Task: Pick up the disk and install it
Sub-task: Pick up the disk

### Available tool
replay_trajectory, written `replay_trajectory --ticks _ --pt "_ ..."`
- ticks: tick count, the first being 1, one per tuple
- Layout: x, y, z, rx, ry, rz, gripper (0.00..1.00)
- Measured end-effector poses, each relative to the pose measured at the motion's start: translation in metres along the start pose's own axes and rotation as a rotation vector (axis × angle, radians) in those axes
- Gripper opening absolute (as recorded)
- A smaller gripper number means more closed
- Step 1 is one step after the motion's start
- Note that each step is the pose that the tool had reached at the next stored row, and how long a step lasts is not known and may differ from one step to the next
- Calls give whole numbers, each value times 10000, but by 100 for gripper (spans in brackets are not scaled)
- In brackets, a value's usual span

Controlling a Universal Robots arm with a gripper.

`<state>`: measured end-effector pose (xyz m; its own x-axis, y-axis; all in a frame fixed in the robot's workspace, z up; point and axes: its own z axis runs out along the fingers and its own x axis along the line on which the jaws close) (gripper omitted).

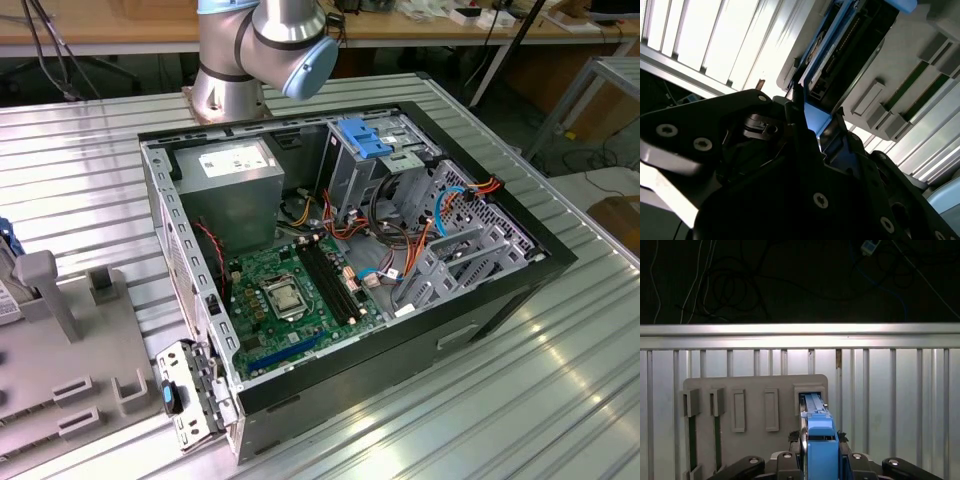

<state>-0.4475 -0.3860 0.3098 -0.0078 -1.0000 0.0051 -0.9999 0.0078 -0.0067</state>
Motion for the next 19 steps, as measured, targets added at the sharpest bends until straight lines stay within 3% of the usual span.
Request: replay_trajectory --ticks 16,19 --pt "0 -3 1 0 0 1 37" --pt "0 -4 -23 1 1 0 37"
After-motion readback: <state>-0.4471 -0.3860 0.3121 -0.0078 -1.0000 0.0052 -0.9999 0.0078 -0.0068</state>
